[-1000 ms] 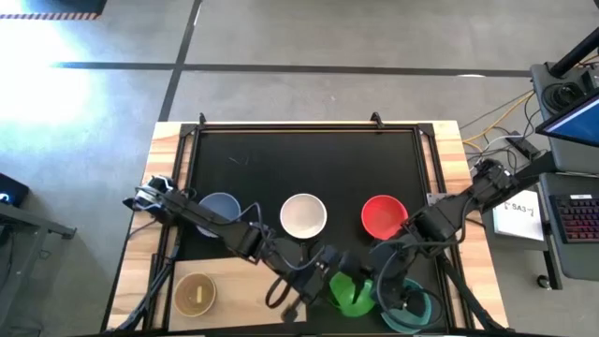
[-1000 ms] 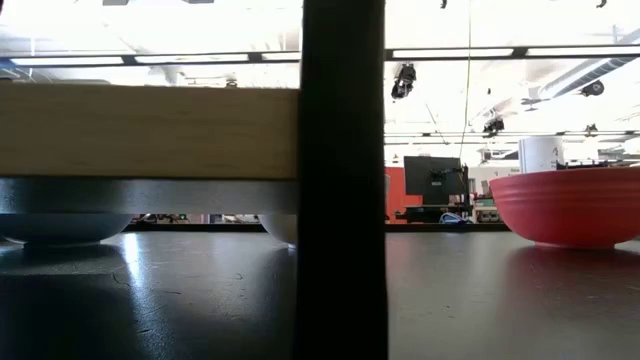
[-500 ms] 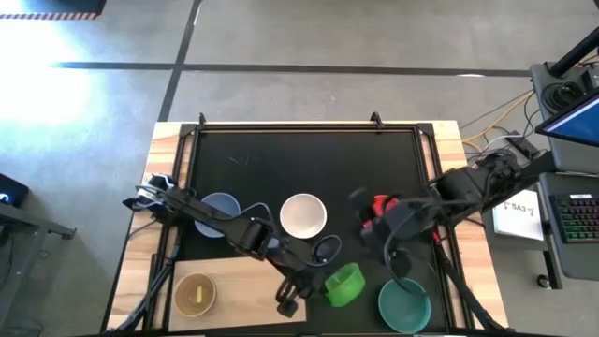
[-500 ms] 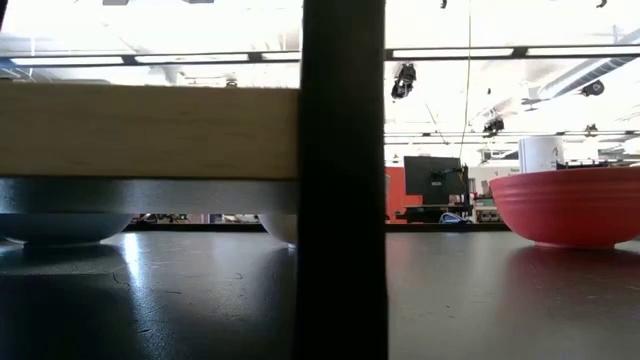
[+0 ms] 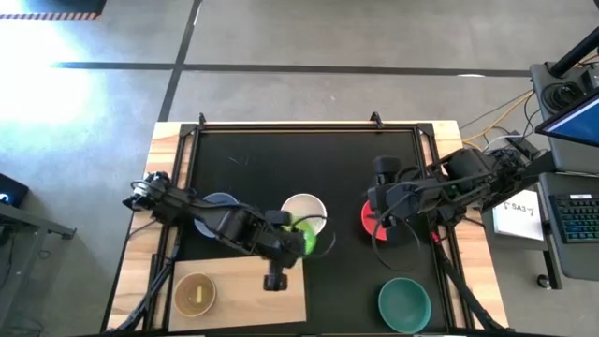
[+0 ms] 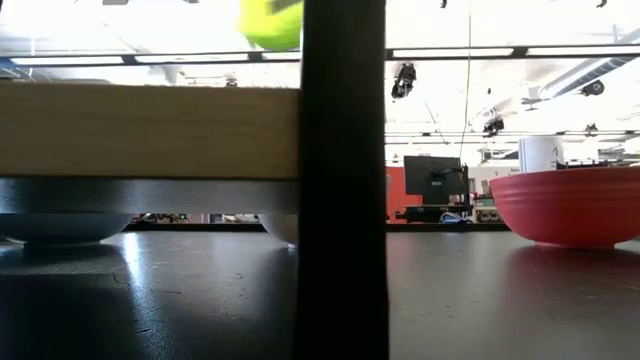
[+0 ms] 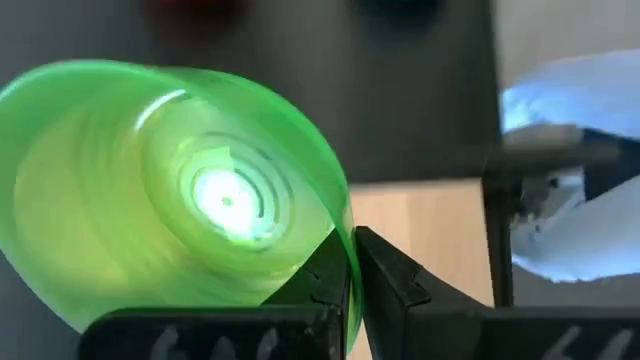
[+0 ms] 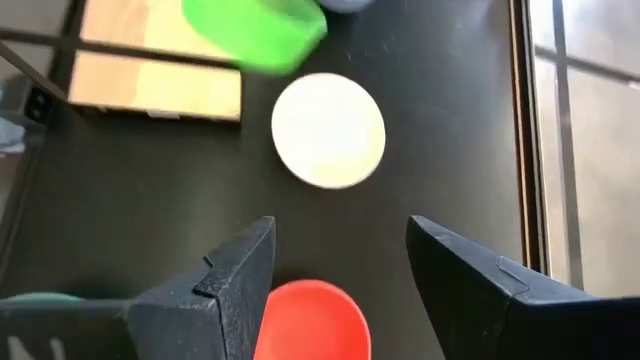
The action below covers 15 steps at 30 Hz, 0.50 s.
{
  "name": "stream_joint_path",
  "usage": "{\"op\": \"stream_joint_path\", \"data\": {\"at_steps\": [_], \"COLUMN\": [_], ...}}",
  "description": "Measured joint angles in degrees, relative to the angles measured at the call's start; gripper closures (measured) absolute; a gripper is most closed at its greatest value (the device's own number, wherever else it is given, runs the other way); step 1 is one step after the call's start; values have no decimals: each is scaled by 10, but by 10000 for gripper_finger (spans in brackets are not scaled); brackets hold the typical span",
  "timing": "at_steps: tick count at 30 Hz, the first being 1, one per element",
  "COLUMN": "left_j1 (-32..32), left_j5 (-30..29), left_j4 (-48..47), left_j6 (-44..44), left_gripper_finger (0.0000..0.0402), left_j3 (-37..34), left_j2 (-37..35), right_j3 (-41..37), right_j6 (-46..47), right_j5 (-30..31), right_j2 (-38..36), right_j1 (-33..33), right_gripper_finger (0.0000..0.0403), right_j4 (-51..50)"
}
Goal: Place and stack bowls onto a shelf
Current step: Stack the green bowl on top of the yellow bowl on the shelf
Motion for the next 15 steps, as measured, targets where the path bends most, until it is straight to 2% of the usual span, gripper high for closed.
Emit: {"op": "stream_joint_path", "data": {"at_steps": [7,15], "left_j1": [-81,-207], "left_j5": [-20,6], "left_j4": [-214,-218], "left_j6": [-285,-574], "left_gripper_finger": [402,401], "left_j3": [42,23], "left_j2": [1,-3], "right_j3": [-5,-8], "right_j6": [30,94], "right_j5": [-1,-1], "right_j2": [-4,-13], "right_j1": [-10,-9], "right_gripper_finger": [188,188], "right_j4": [-2,-3]}}
